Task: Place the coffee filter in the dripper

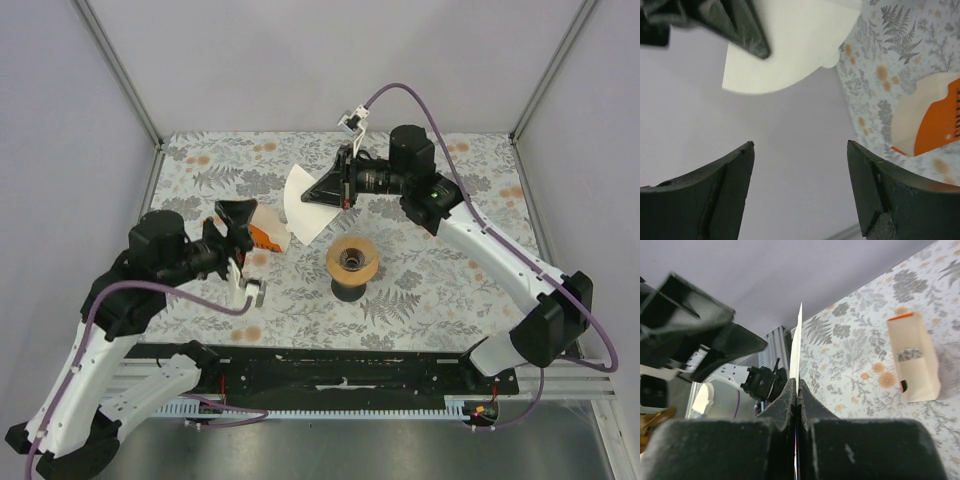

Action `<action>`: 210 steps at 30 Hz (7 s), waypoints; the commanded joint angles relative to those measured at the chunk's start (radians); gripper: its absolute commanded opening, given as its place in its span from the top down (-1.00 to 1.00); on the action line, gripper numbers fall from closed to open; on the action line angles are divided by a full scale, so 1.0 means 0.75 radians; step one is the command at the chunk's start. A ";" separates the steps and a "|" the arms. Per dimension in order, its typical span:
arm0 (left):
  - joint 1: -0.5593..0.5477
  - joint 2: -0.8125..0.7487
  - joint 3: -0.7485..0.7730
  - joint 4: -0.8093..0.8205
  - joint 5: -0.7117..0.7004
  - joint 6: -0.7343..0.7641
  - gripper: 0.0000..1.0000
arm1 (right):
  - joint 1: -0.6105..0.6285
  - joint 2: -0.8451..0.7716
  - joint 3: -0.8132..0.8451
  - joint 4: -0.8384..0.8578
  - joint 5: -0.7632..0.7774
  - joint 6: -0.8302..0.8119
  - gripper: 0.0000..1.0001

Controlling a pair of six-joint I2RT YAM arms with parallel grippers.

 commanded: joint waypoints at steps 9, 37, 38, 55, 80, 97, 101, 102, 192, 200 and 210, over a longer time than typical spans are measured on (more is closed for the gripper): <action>0.002 0.464 0.725 -0.417 0.257 -1.797 -0.27 | -0.025 -0.337 -0.077 -0.054 0.211 -0.241 1.00; -0.003 0.536 0.418 0.167 0.636 -2.488 0.73 | 0.018 -0.560 -0.292 0.161 0.074 -0.129 1.00; -0.003 0.538 0.424 0.165 0.636 -2.484 0.74 | 0.016 -0.564 -0.294 0.158 0.076 -0.135 1.00; -0.003 0.507 0.598 0.025 0.695 -2.154 -0.15 | 0.032 -0.597 -0.314 0.289 0.195 -0.111 1.00; -0.001 0.519 0.529 0.258 0.691 -2.612 0.96 | 0.077 -0.482 -0.147 0.012 0.238 -0.378 0.23; 0.175 0.499 0.338 0.365 0.745 -3.020 0.96 | 0.355 -0.928 -0.866 0.366 0.600 -2.081 -0.71; 0.175 0.517 0.338 0.390 0.777 -3.056 0.96 | 0.459 -0.881 -0.928 0.567 0.759 -2.276 -0.73; 0.177 0.519 0.332 0.404 0.787 -3.065 0.96 | 0.486 -0.871 -0.950 0.636 0.806 -2.337 -0.75; 0.014 0.517 0.743 -0.179 0.530 -1.862 0.82 | 0.177 -0.237 -0.024 -0.320 -0.226 -0.789 1.00; 0.014 0.536 0.768 -0.181 0.524 -1.856 0.82 | 0.175 -0.237 -0.026 -0.330 -0.233 -0.806 1.00; 0.012 0.546 0.780 -0.232 0.509 -1.807 0.82 | 0.180 -0.247 -0.024 -0.345 -0.228 -0.822 1.00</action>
